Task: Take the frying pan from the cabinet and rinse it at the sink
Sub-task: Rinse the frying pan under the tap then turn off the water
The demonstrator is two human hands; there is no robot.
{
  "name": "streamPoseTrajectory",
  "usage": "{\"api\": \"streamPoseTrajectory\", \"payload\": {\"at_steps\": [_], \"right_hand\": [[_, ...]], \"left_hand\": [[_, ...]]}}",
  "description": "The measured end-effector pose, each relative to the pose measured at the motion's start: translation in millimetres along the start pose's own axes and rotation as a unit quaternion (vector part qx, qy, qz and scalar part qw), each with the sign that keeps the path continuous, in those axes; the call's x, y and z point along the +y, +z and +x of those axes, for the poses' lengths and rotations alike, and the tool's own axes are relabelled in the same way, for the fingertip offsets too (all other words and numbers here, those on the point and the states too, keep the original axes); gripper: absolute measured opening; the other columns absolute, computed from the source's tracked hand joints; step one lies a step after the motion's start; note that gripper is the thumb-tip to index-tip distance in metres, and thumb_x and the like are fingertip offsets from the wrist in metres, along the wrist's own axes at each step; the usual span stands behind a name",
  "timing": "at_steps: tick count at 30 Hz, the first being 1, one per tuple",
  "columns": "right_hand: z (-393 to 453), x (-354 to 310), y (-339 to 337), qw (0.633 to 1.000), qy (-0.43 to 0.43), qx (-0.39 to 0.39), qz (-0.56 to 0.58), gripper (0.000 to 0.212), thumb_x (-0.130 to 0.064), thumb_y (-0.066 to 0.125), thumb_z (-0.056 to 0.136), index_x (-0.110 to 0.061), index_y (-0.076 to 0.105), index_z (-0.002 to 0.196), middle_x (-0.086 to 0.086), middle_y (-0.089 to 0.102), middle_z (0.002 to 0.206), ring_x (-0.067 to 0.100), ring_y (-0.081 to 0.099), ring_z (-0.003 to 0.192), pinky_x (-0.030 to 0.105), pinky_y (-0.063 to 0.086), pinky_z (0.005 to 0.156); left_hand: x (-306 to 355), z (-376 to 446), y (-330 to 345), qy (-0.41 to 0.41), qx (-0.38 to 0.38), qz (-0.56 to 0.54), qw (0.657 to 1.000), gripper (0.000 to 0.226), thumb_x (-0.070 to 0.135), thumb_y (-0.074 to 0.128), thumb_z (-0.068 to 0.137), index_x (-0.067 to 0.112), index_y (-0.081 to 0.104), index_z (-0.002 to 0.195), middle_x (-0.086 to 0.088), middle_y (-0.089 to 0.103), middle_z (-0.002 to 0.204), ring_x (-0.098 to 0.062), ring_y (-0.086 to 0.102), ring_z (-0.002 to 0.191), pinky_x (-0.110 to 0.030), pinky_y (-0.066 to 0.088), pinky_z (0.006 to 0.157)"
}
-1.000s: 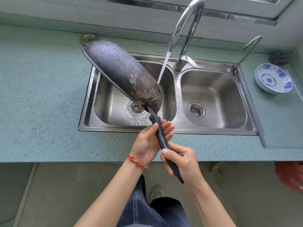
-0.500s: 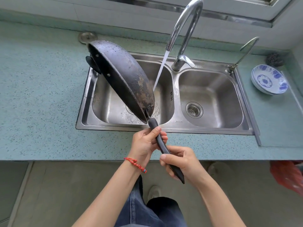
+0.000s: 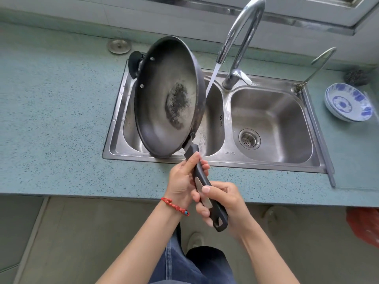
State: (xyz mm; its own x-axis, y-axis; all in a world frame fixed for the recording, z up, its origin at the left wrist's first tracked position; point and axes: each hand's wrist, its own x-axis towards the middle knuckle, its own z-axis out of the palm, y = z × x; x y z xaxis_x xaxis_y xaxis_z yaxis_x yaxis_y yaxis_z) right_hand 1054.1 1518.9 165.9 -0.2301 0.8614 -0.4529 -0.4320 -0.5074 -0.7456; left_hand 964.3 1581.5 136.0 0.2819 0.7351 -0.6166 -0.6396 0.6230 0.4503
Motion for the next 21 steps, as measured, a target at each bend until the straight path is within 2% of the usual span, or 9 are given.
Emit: {"api": "streamPoseTrajectory", "payload": {"at_steps": [3,7,11,15,18,21], "right_hand": [[3,4,5,0.999,-0.005,-0.006,0.052,0.023,-0.02,0.062,0.068,0.001,0.053,0.068,0.011,0.053,0.066,0.015,0.046,0.041,0.019,0.039,0.031],[6,4,6,0.998,0.009,-0.007,0.056,0.026,-0.02,0.061,0.068,0.002,0.05,0.075,0.01,0.055,0.066,0.015,0.047,0.041,0.021,0.04,0.032],[6,-5,-2,0.999,0.038,-0.012,0.006,0.026,-0.014,0.054,0.075,0.006,0.05,0.091,0.01,0.056,0.068,0.016,0.049,0.043,0.023,0.042,0.035],[7,-12,-5,0.996,0.048,0.012,-0.07,0.018,-0.011,0.048,0.081,0.004,0.057,0.086,0.012,0.059,0.069,0.018,0.052,0.045,0.024,0.046,0.038],[6,-14,-3,0.989,0.029,0.047,-0.139,0.019,-0.003,0.041,0.092,0.003,0.059,0.092,0.008,0.063,0.067,0.017,0.053,0.045,0.024,0.045,0.039],[5,-13,0,0.988,0.016,0.065,-0.141,0.019,-0.003,0.04,0.093,0.007,0.056,0.096,0.007,0.058,0.066,0.015,0.051,0.043,0.023,0.043,0.037]], "left_hand": [[2,1,-5,-0.046,-0.022,-0.058,0.997,0.021,0.019,0.05,0.087,0.003,0.059,0.077,-0.002,0.067,0.06,-0.007,0.064,0.052,-0.015,0.052,0.052],[6,1,-9,-0.045,-0.027,-0.02,0.998,0.021,0.018,0.048,0.089,0.003,0.06,0.079,0.0,0.069,0.061,-0.005,0.063,0.054,-0.014,0.052,0.054],[5,-1,-1,0.017,-0.001,0.035,0.999,0.02,0.009,0.049,0.088,-0.001,0.058,0.073,-0.002,0.065,0.053,-0.008,0.061,0.049,-0.016,0.05,0.051],[1,0,0,0.061,0.034,0.062,0.996,0.019,0.004,0.052,0.086,-0.003,0.058,0.069,-0.004,0.065,0.052,-0.012,0.062,0.048,-0.019,0.051,0.05],[-1,3,0,0.07,0.043,0.082,0.993,0.019,0.005,0.054,0.085,-0.003,0.059,0.069,-0.005,0.065,0.053,-0.014,0.062,0.049,-0.021,0.051,0.05],[-1,4,2,0.073,0.052,0.092,0.992,0.02,0.004,0.054,0.085,-0.004,0.058,0.067,-0.005,0.065,0.05,-0.014,0.062,0.047,-0.021,0.051,0.049]]}}
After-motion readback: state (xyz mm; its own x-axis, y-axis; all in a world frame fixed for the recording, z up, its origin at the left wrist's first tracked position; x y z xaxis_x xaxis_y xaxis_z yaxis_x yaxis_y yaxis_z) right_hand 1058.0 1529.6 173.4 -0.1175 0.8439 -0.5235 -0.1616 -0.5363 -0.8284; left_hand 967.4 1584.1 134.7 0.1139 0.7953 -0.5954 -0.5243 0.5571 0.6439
